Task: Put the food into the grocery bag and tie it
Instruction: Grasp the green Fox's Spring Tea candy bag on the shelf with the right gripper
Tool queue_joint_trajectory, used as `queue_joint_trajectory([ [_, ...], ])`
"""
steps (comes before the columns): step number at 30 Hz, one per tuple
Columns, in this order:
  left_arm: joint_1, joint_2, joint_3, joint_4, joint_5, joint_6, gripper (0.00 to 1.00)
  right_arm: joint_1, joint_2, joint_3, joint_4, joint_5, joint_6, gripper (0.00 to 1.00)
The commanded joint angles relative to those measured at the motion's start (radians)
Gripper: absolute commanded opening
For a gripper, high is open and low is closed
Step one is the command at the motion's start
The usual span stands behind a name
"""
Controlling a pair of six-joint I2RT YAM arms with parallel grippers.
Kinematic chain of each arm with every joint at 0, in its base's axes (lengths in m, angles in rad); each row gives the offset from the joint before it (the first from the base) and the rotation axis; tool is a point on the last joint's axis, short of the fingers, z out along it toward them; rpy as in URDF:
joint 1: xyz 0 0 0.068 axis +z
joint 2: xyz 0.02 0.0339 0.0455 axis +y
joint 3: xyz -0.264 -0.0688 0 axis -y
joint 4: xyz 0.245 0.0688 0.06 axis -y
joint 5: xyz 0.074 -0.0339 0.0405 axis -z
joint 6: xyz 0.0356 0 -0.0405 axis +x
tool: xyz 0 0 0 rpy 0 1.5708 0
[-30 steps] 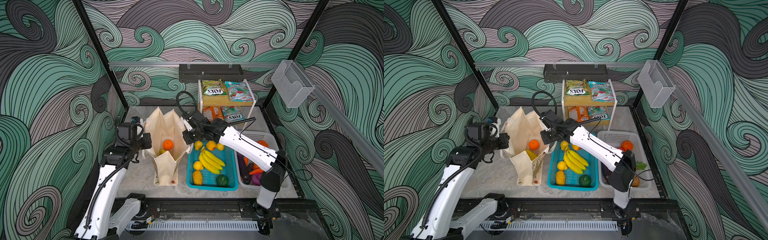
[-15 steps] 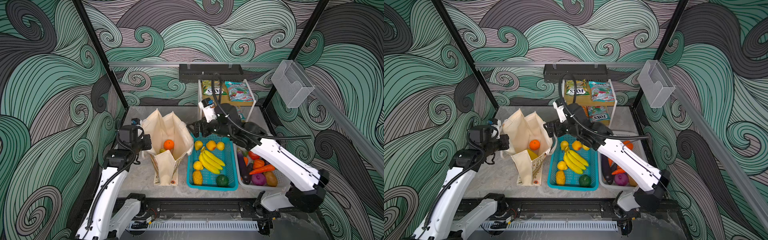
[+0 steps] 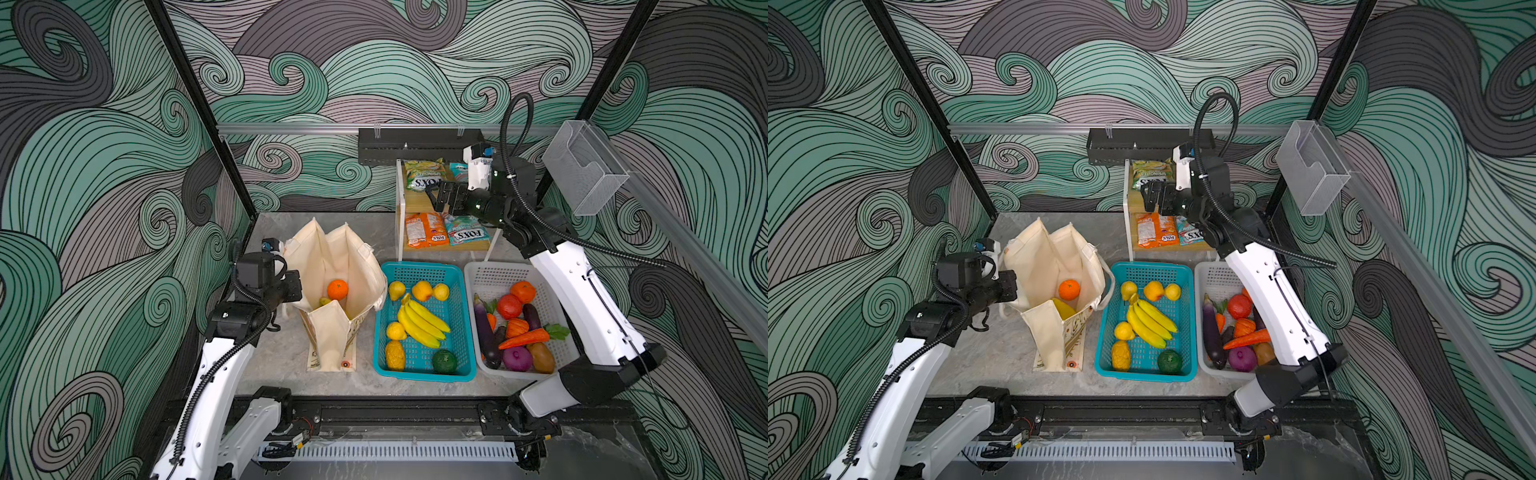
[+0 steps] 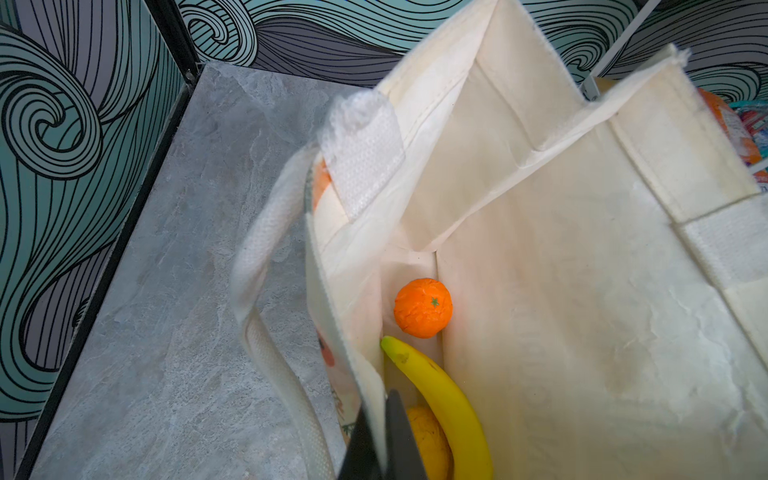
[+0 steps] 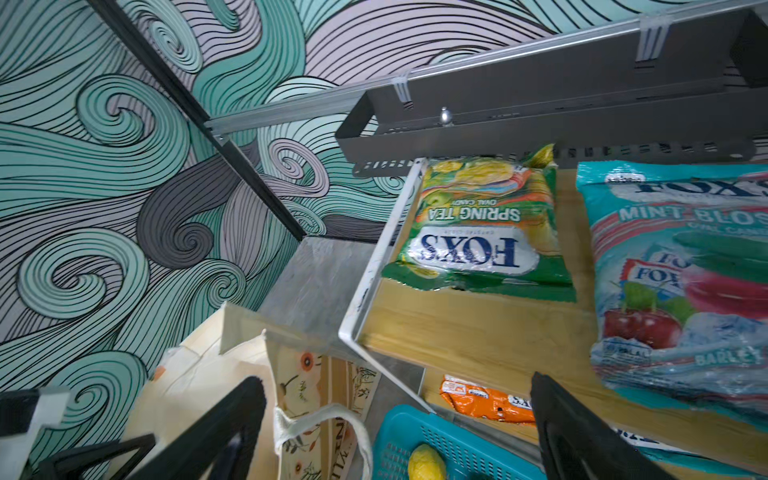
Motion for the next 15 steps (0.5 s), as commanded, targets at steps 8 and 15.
queue_joint_trajectory([
  [8,0.007,-0.006,-0.005,-0.006,-0.014,0.019,0.0,-0.098,0.153,0.165,-0.042,-0.036,0.054,0.82],
  [15,0.01,-0.018,-0.007,-0.002,-0.005,0.021,0.0,-0.096,0.343,0.437,-0.233,0.077,-0.012,0.64],
])
